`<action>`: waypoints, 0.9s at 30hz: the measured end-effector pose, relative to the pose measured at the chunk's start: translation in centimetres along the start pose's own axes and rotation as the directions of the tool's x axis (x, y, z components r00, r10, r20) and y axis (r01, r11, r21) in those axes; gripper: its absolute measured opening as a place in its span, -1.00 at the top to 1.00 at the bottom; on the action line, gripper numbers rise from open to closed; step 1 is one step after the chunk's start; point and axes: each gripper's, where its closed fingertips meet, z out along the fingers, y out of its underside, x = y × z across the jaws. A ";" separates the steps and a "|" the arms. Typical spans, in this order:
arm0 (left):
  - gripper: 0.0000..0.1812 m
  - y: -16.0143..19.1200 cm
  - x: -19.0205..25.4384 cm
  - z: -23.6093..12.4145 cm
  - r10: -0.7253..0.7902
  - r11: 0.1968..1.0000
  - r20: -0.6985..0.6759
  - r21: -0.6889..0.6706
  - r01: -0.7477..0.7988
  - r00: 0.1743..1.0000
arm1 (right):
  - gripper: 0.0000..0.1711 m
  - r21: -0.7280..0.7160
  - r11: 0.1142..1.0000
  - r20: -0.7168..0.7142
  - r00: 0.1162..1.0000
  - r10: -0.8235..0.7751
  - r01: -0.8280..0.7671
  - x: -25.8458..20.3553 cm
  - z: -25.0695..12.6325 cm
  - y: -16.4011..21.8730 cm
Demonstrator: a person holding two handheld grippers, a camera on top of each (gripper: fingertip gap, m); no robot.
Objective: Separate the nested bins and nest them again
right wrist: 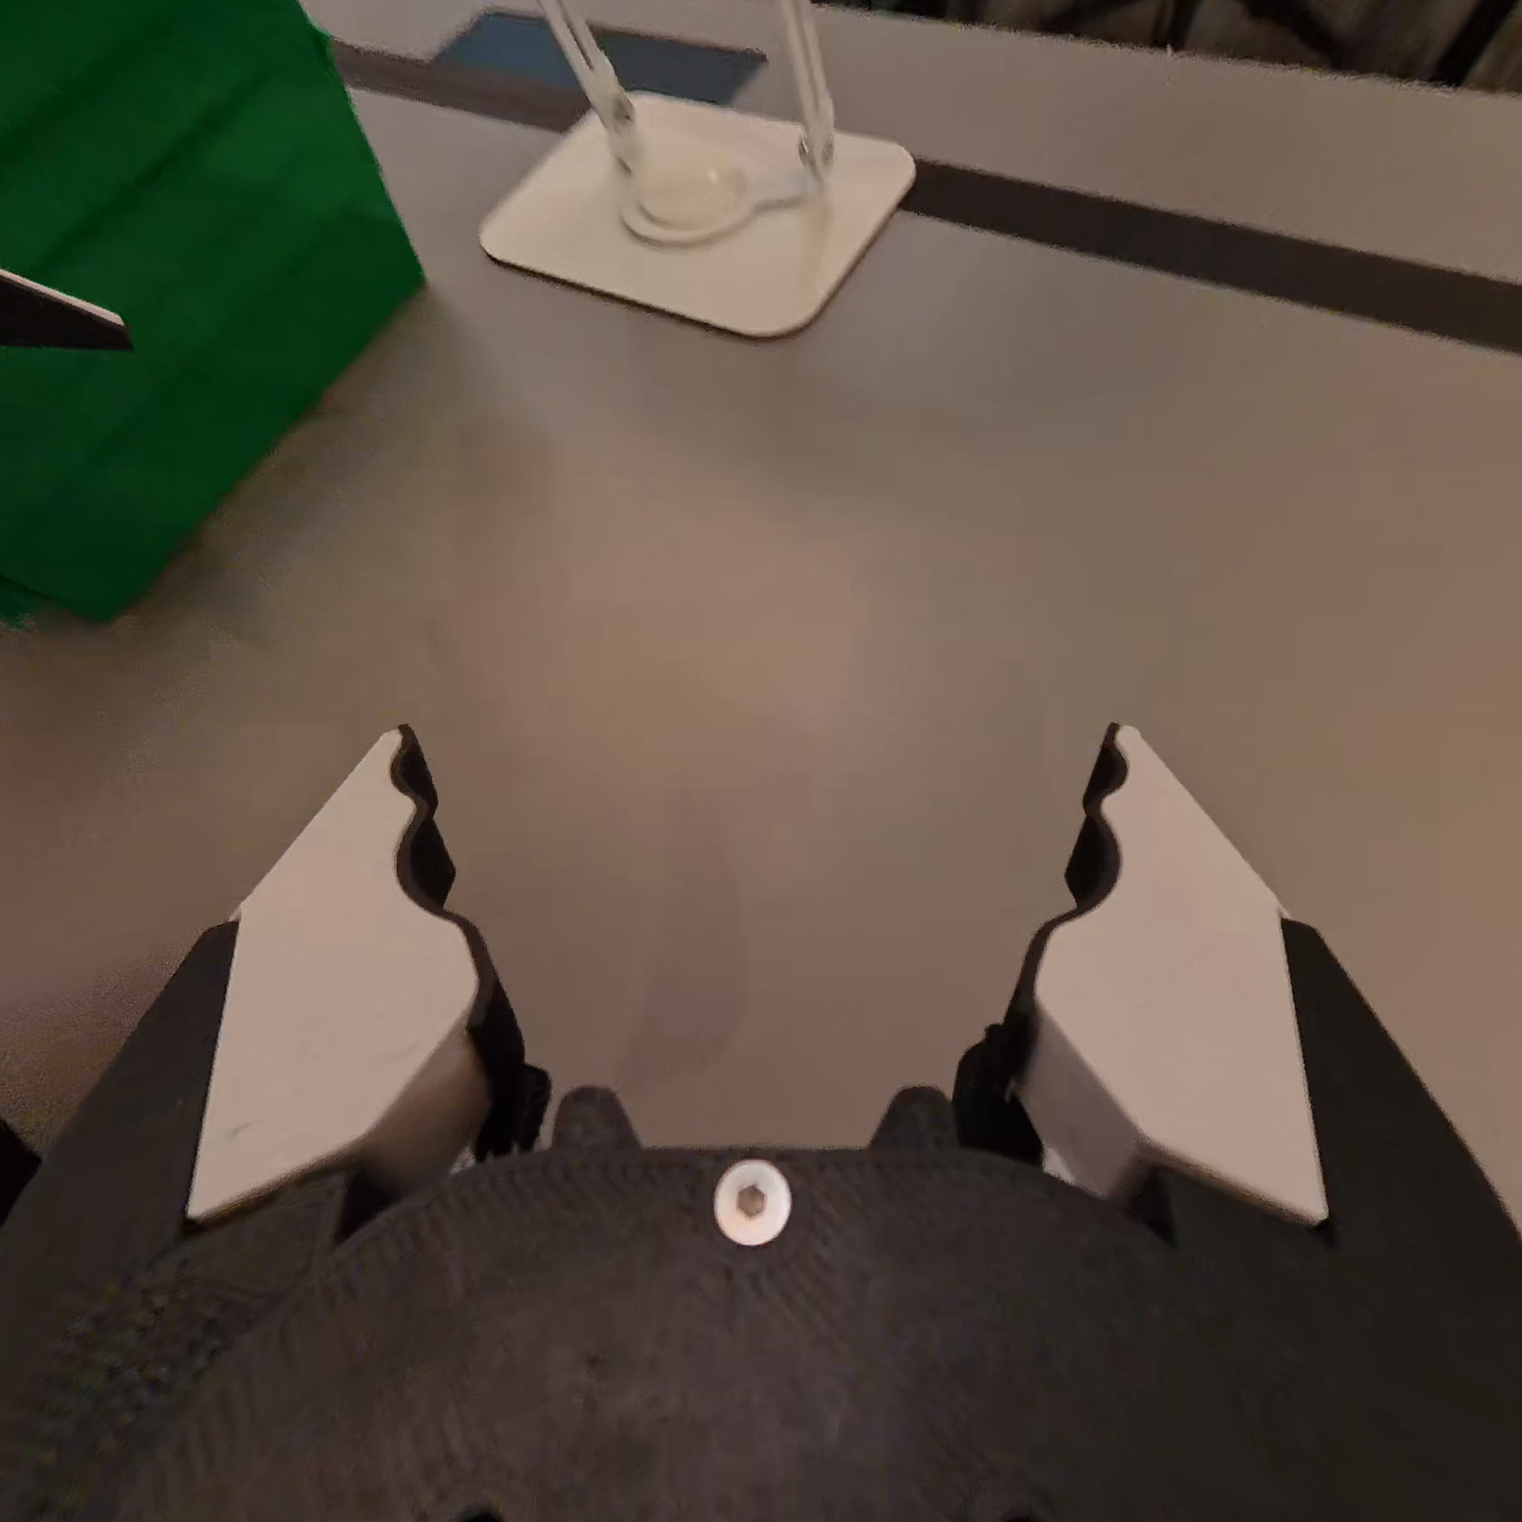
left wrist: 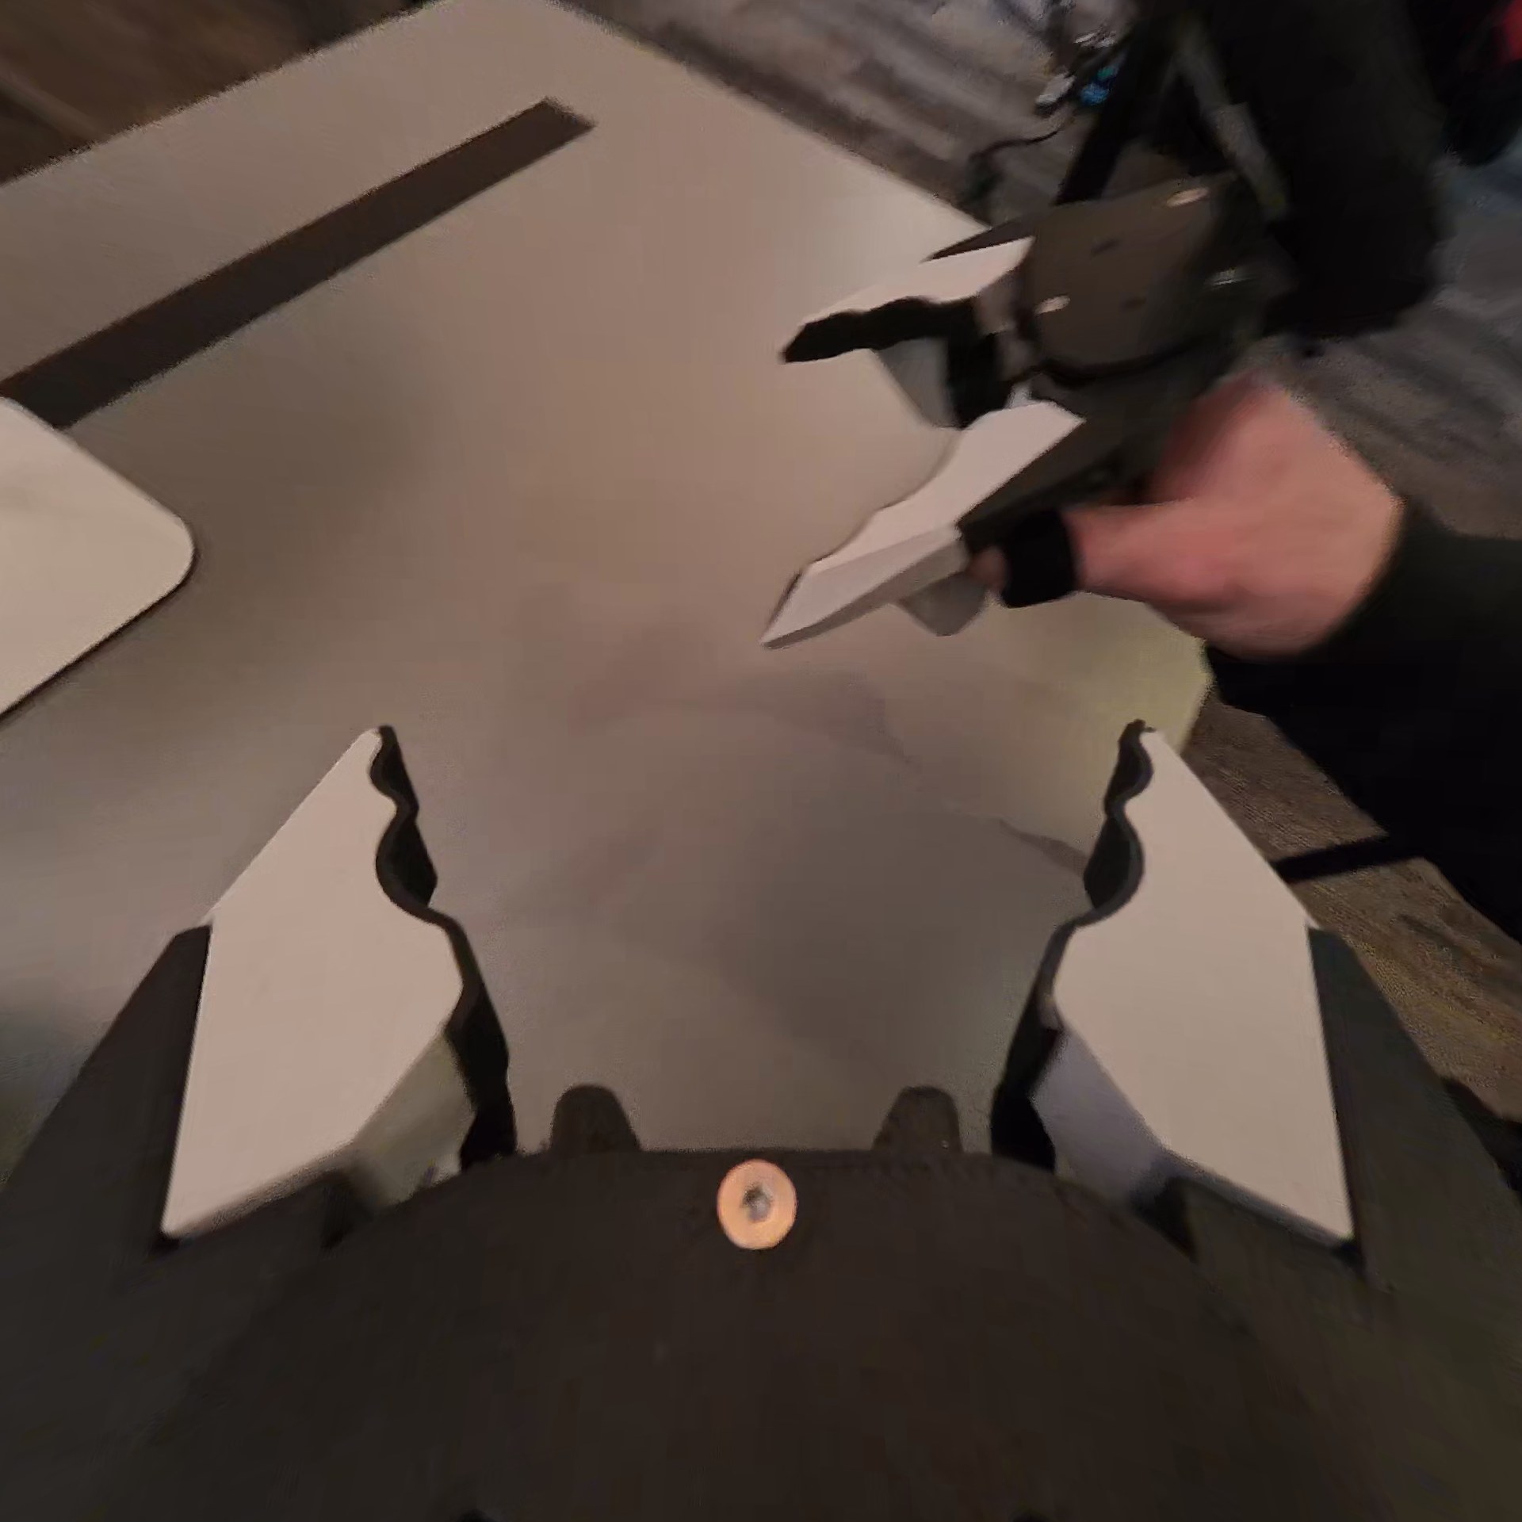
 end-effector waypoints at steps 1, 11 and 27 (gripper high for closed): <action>-0.74 0.6 -0.9 1.0 -0.029 1.000 0.026 -0.010 0.029 0.999 | -0.77 -0.016 1.000 -0.008 1.000 0.007 -0.007 0.5 0.3 0.6; -0.61 7.9 -6.5 5.9 -0.052 0.978 0.204 -0.187 0.091 0.978 | -0.77 -0.225 0.974 -0.018 0.999 -0.044 0.039 1.2 3.5 6.0; -0.75 12.4 -8.0 9.5 0.002 0.964 0.205 -0.259 0.052 0.979 | -0.59 -0.227 0.969 -0.025 0.994 -0.106 0.097 0.9 5.6 9.1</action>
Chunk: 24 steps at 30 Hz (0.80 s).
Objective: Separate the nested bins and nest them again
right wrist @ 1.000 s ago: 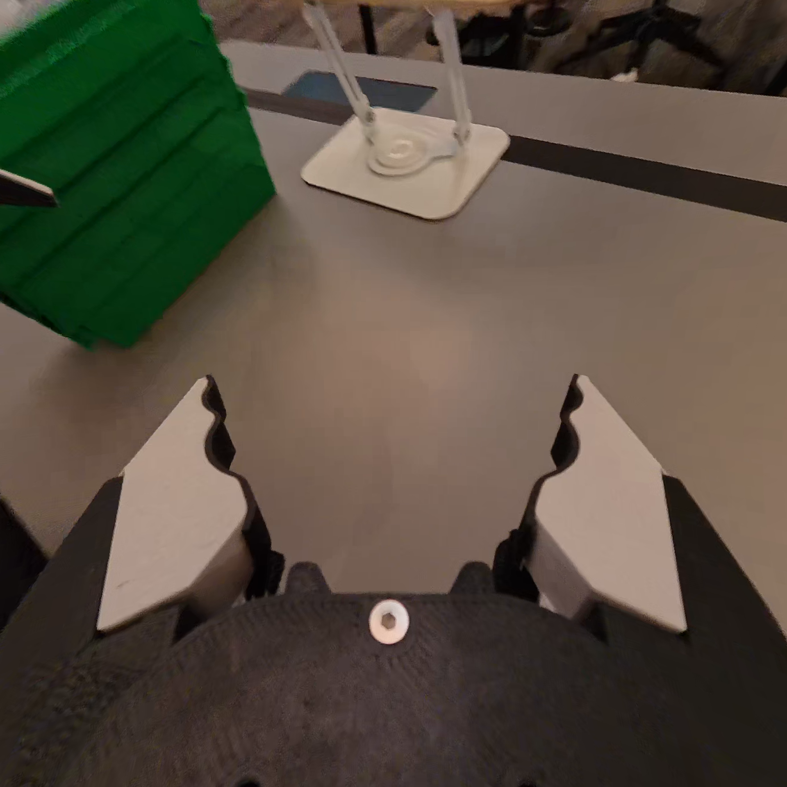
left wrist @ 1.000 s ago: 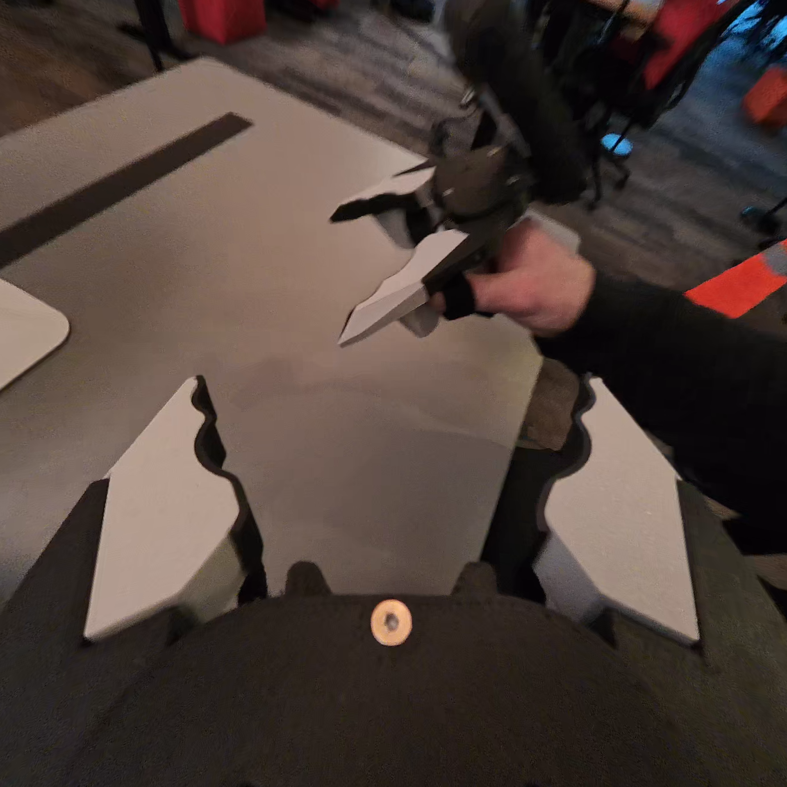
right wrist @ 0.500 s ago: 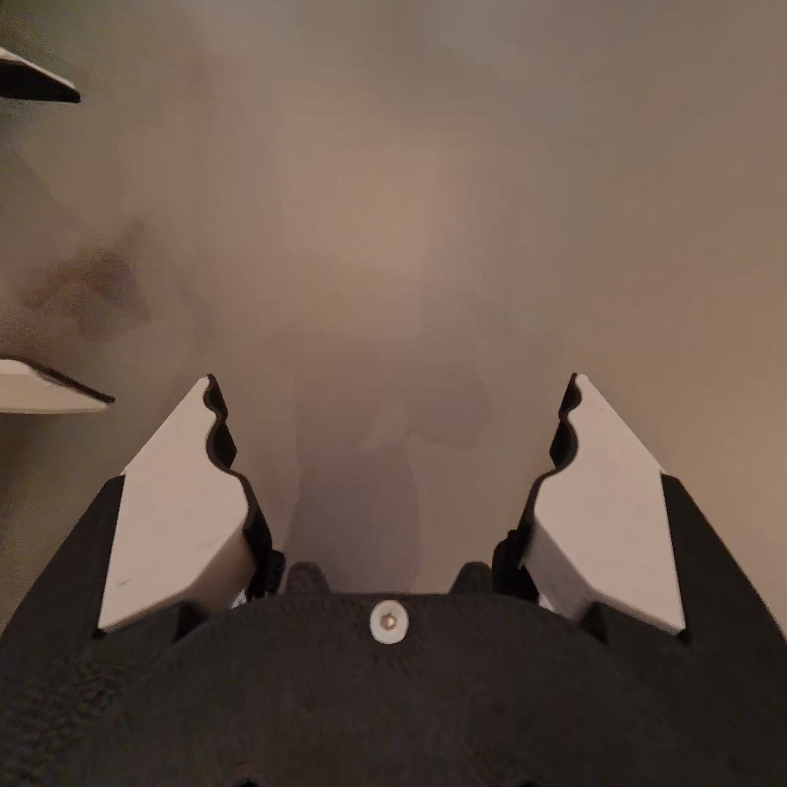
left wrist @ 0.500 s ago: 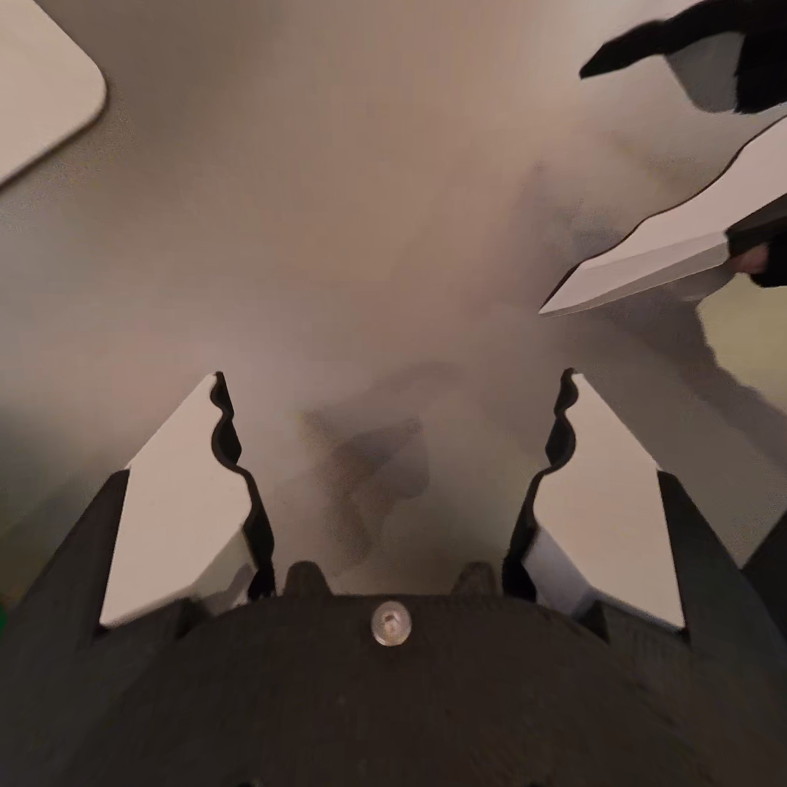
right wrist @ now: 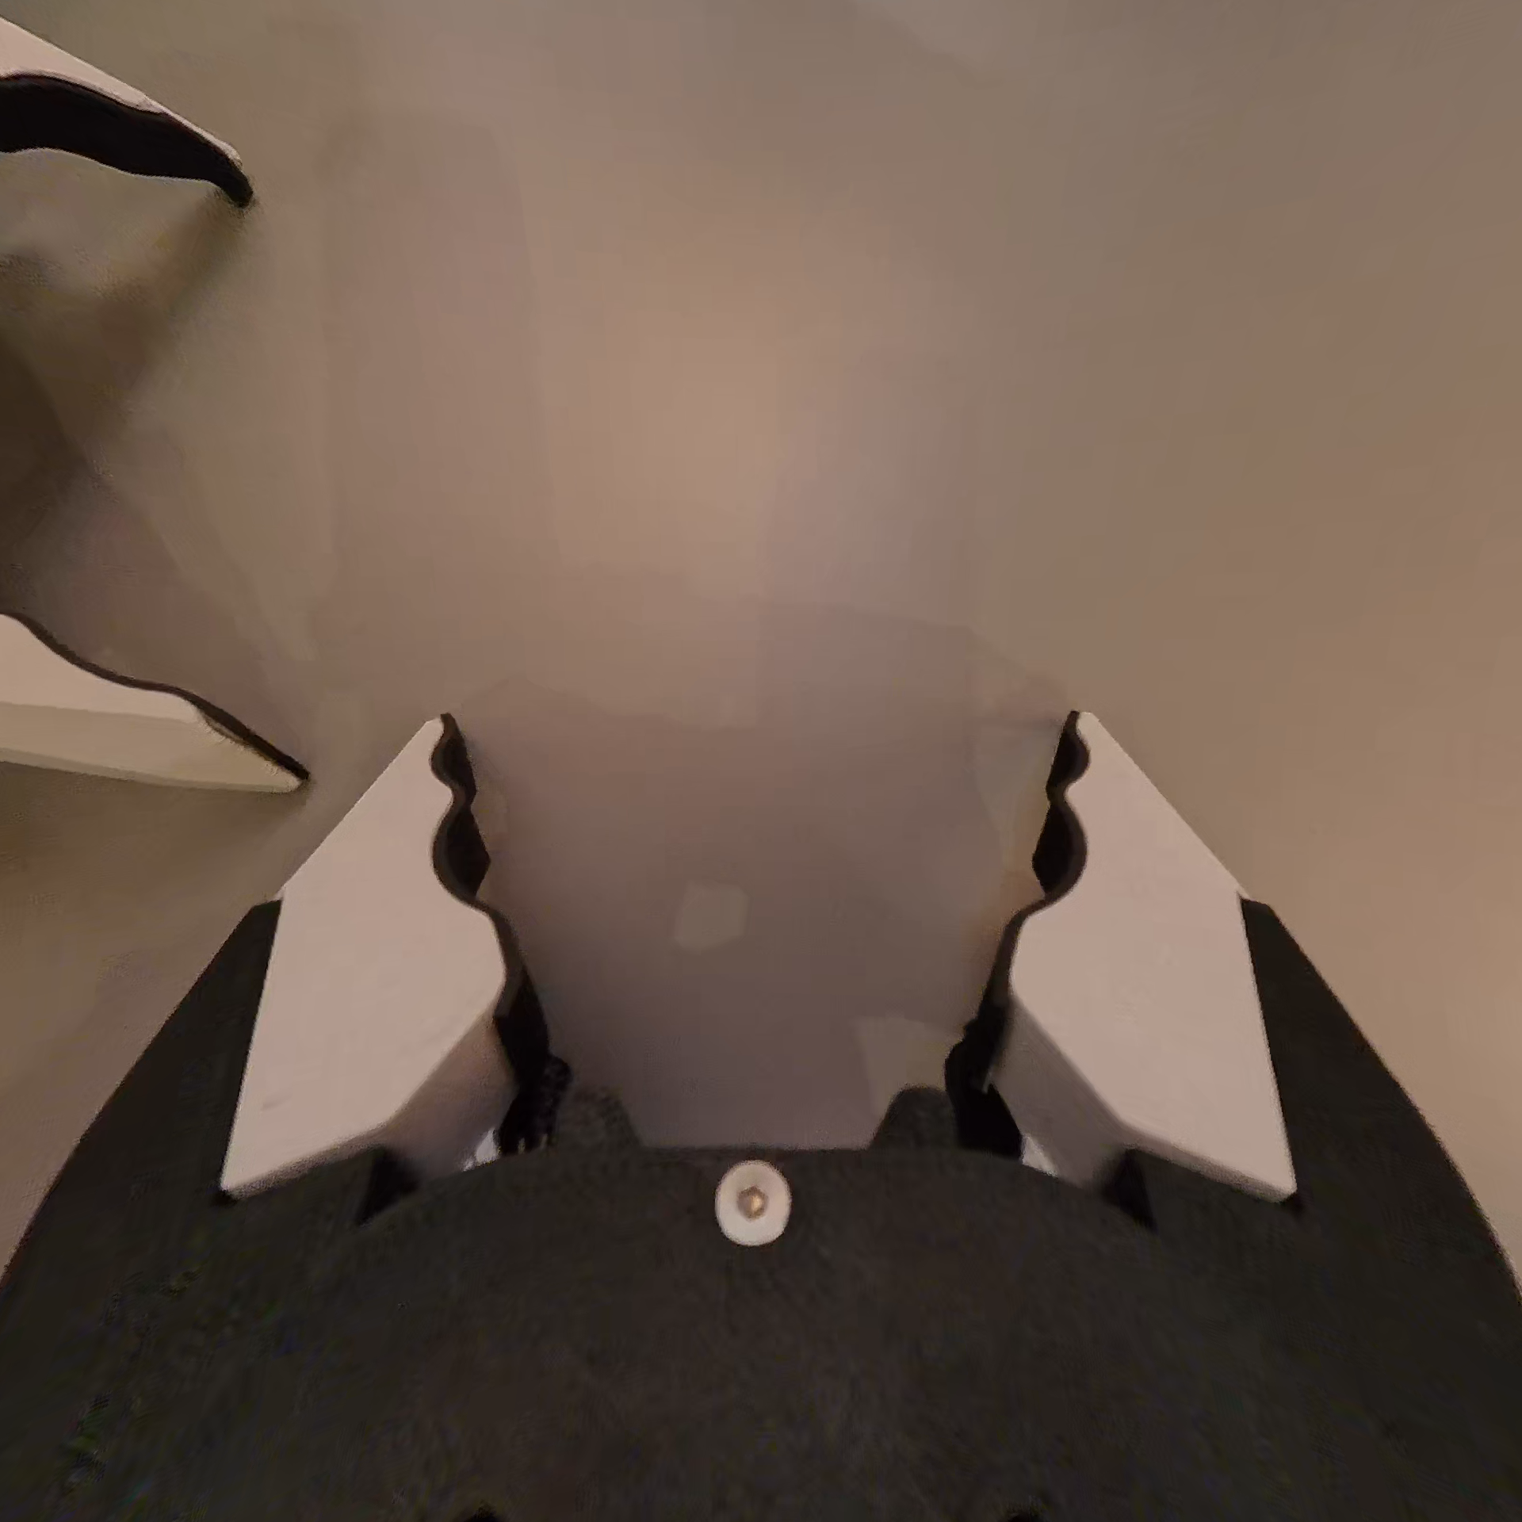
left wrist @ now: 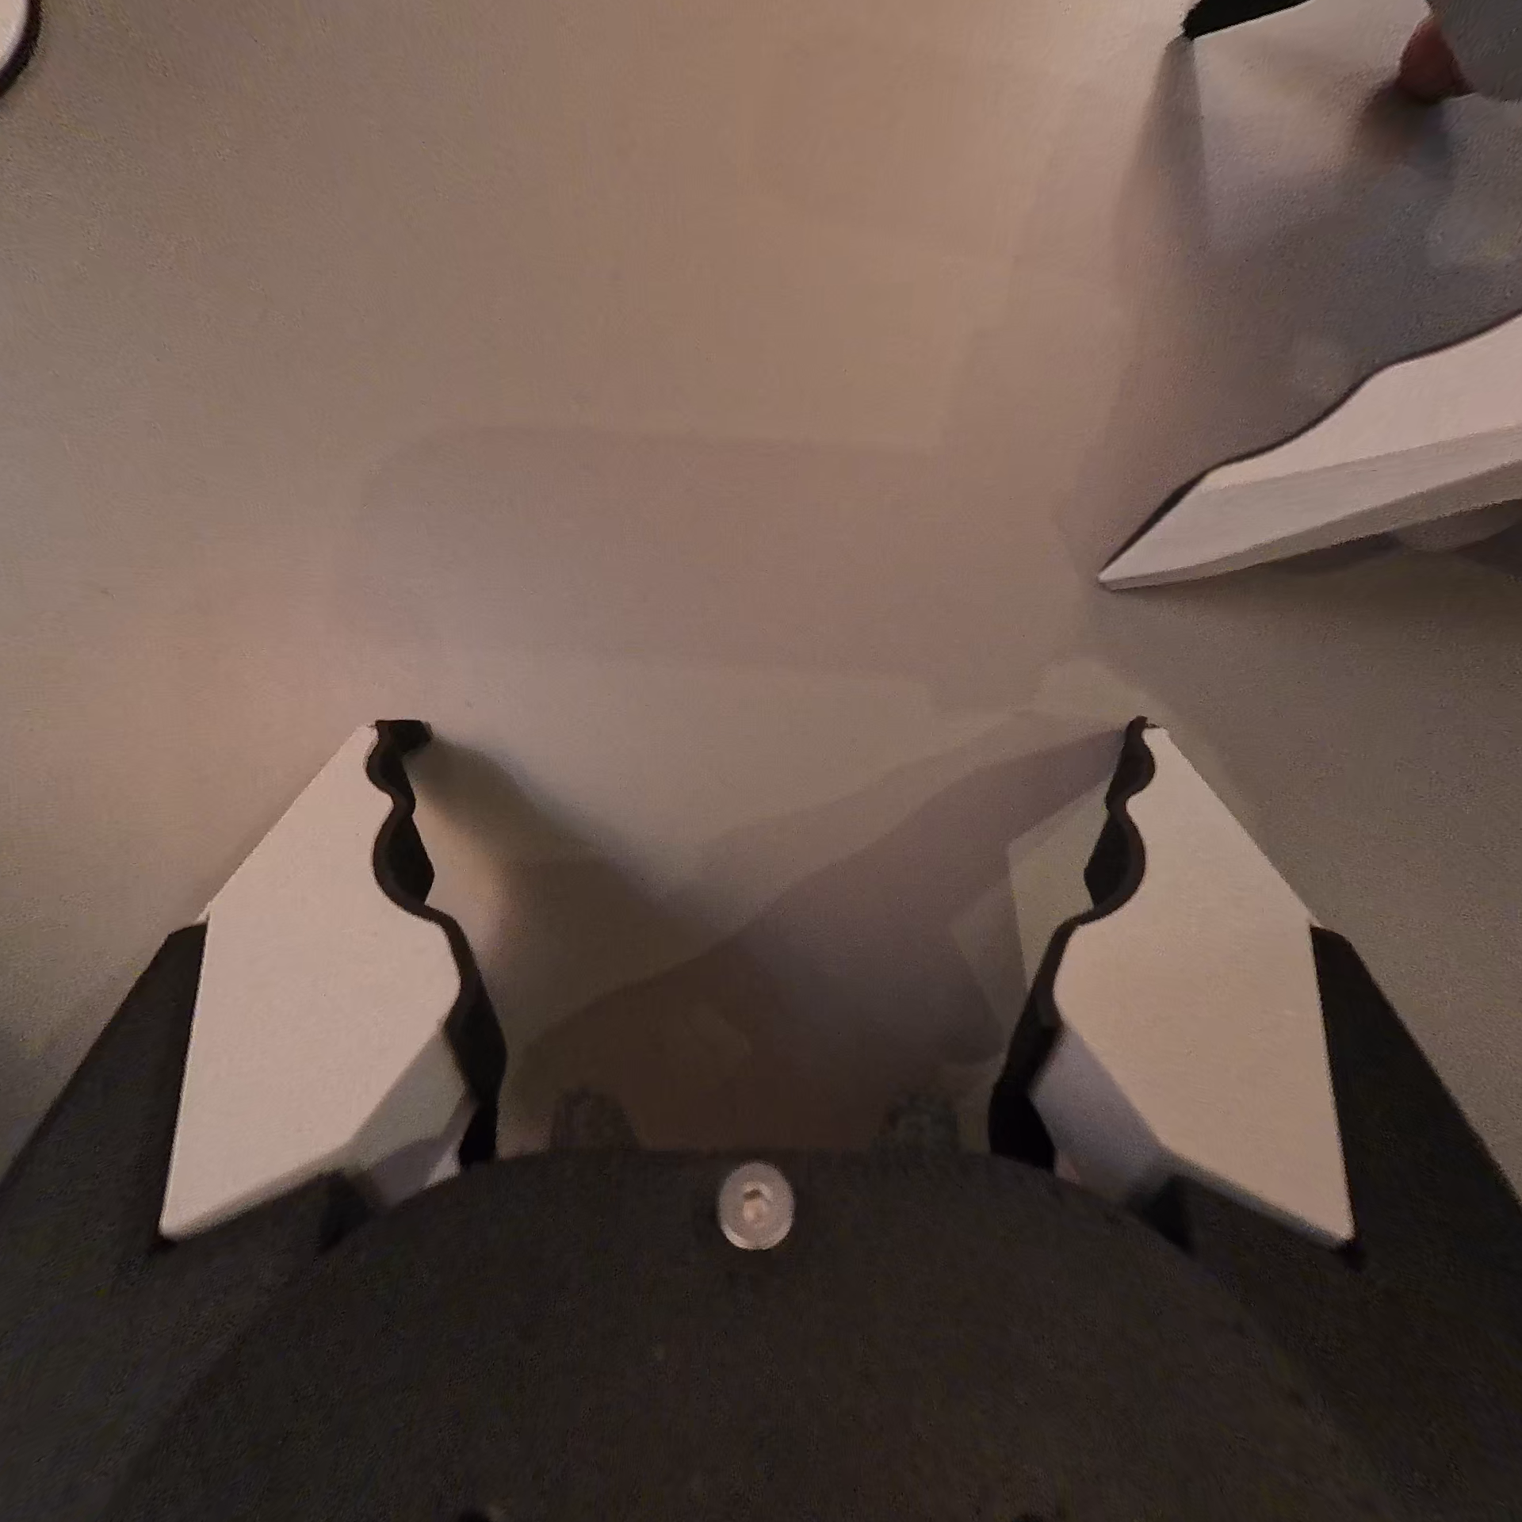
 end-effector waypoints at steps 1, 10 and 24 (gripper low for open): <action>-0.74 0.0 -0.1 0.0 -0.006 1.000 0.005 -0.016 0.006 1.000 | -0.59 0.002 1.000 -0.001 1.000 0.000 0.000 0.0 0.0 0.0; -0.76 -7.3 -7.2 -16.9 0.041 0.996 0.332 0.065 -0.066 0.942 | -0.52 0.006 1.000 -0.006 1.000 0.004 -0.004 0.3 -0.2 0.0; -0.75 1.9 -20.6 -21.0 -0.303 0.893 0.336 -0.227 0.389 0.892 | -0.50 0.007 1.000 -0.011 1.000 0.010 -0.010 0.3 -0.3 0.1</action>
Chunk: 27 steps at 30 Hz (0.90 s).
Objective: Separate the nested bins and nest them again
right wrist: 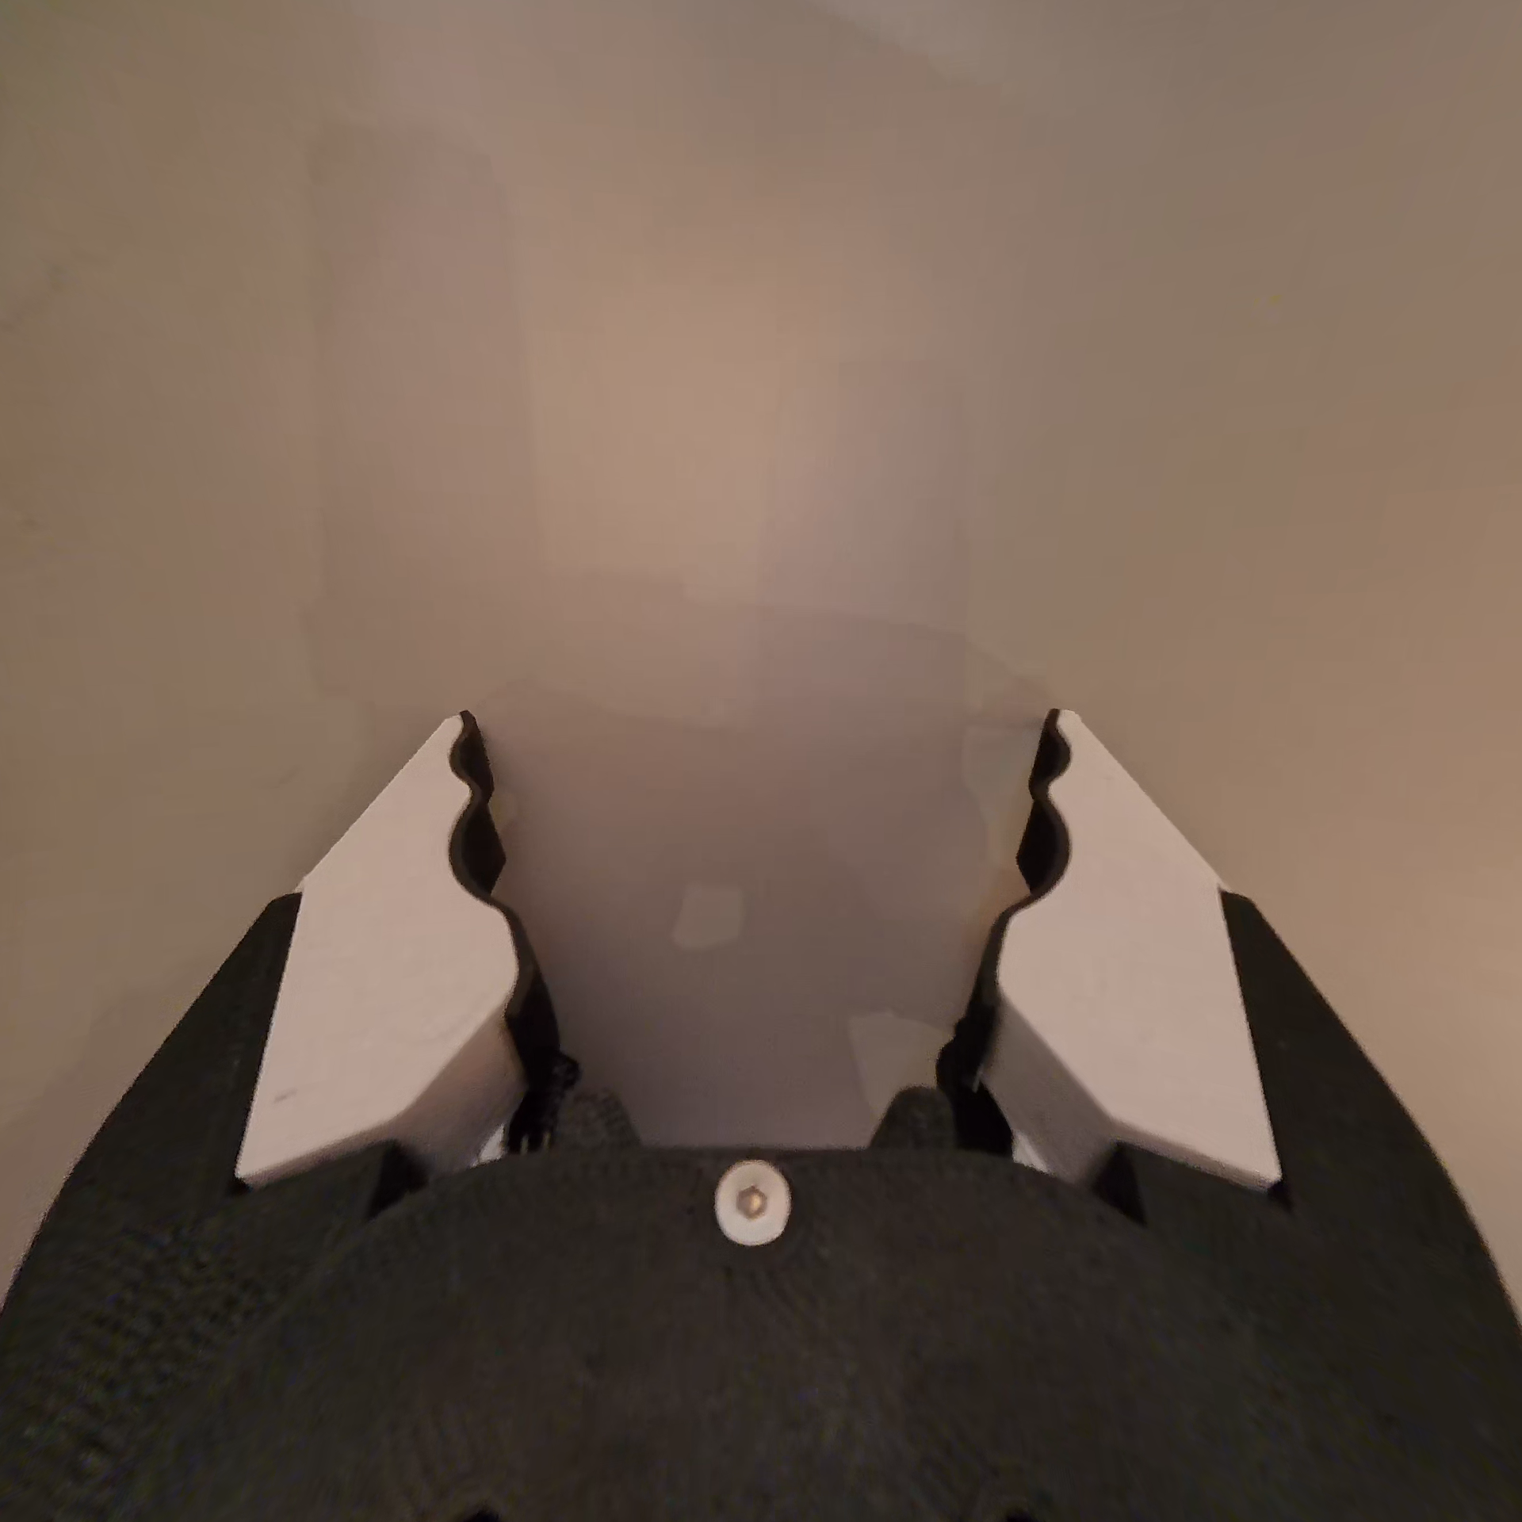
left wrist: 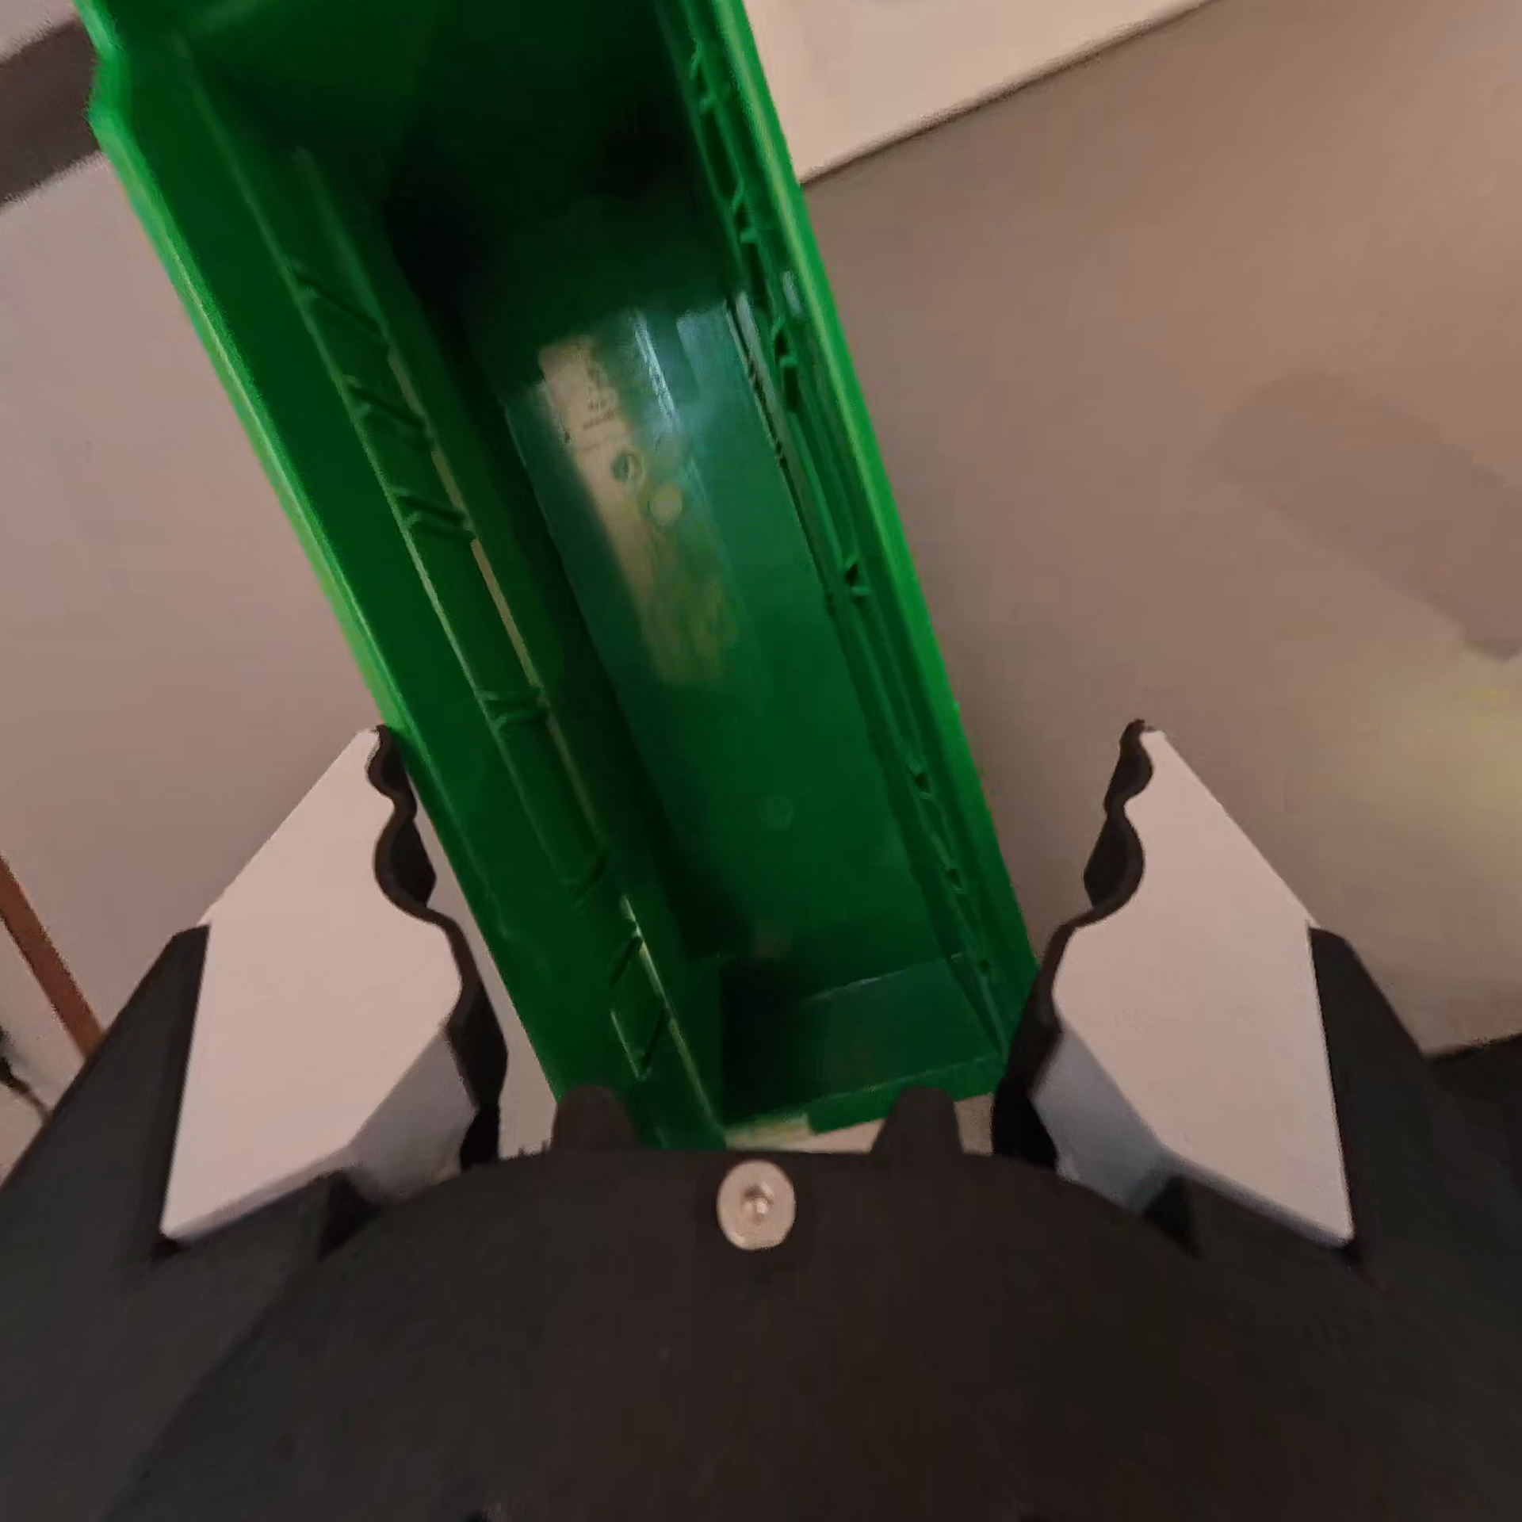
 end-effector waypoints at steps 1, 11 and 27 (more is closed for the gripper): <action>-0.74 0.9 -0.2 0.2 0.012 0.998 -0.013 -0.059 -0.012 1.000 | -0.49 0.000 1.000 0.001 1.000 0.000 0.000 0.0 -0.1 0.0; -0.44 6.2 -7.1 -0.3 0.071 0.987 -0.005 -0.148 -0.071 0.997 | -0.47 0.005 1.000 0.006 1.000 -0.005 0.005 0.1 -0.1 0.1; -0.55 8.7 -11.9 -2.0 -0.117 0.980 0.044 -0.155 0.123 0.992 | -0.47 0.005 1.000 0.003 1.000 -0.001 0.001 0.1 -0.1 0.1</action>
